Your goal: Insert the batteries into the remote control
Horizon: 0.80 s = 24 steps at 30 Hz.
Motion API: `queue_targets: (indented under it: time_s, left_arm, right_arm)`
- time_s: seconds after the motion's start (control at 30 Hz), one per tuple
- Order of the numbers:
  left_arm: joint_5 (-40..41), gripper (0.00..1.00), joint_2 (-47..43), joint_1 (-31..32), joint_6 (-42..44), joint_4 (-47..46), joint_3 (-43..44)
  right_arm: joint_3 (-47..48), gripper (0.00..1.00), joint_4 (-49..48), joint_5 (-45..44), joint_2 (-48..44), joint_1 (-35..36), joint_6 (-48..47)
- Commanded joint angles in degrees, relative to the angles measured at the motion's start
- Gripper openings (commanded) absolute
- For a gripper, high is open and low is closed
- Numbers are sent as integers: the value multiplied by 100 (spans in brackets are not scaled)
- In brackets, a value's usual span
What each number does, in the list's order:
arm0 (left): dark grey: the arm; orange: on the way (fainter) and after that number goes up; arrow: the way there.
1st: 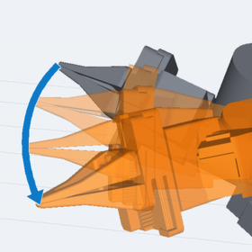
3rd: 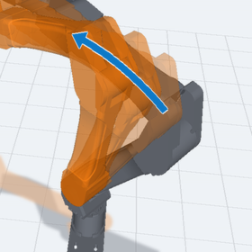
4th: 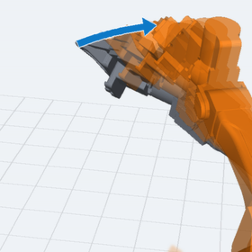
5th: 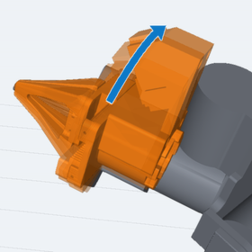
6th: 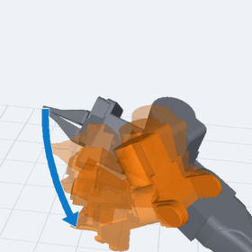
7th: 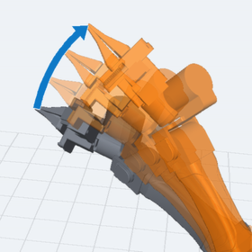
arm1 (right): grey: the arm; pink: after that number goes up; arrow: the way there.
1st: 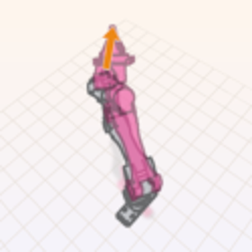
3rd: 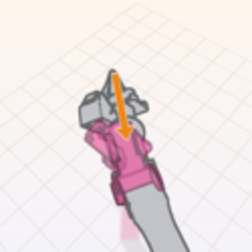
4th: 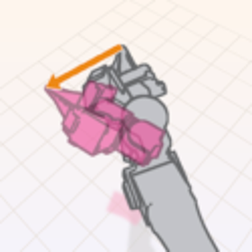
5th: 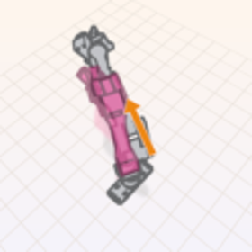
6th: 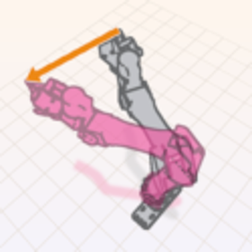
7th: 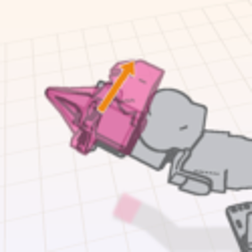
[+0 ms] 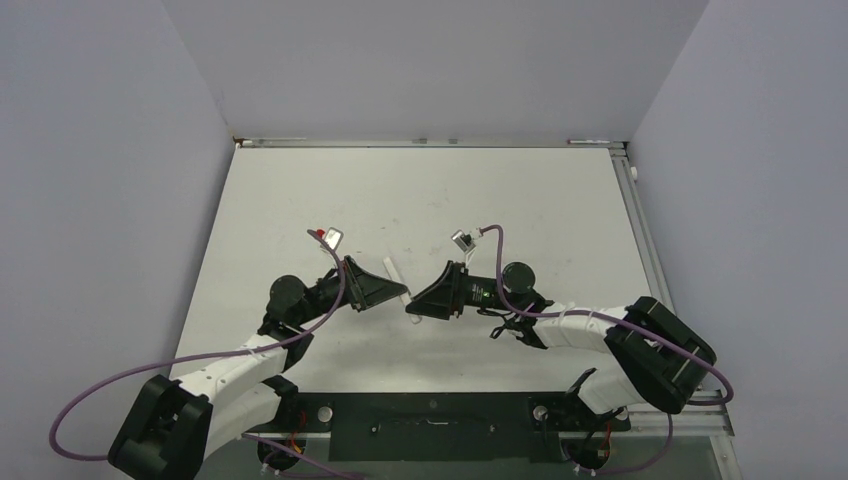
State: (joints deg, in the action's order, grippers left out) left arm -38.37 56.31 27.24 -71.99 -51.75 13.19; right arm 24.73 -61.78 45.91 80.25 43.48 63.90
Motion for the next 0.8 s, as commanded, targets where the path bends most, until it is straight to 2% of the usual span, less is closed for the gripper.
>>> queue_targets:
  time_s: [0.0, 0.27, 0.4, 0.77]
  left_arm:
    - [-192, 33, 26, -26, -146, -715, -29]
    - [-178, 0, -35, -26, -169, -738, -13]
    - [-142, 0, -119, -26, -52, -395, 59]
    - [64, 0, -428, 21, 668, 1240, 449]
  right_arm:
    - [-3, 9, -740, 32, 49, 10, -12]
    - [-50, 42, -144, -107, -204, -5, -419]
    - [50, 57, 910, -315, -563, -14, -974]
    - [323, 75, 3397, -1144, -1591, -110, -2326]
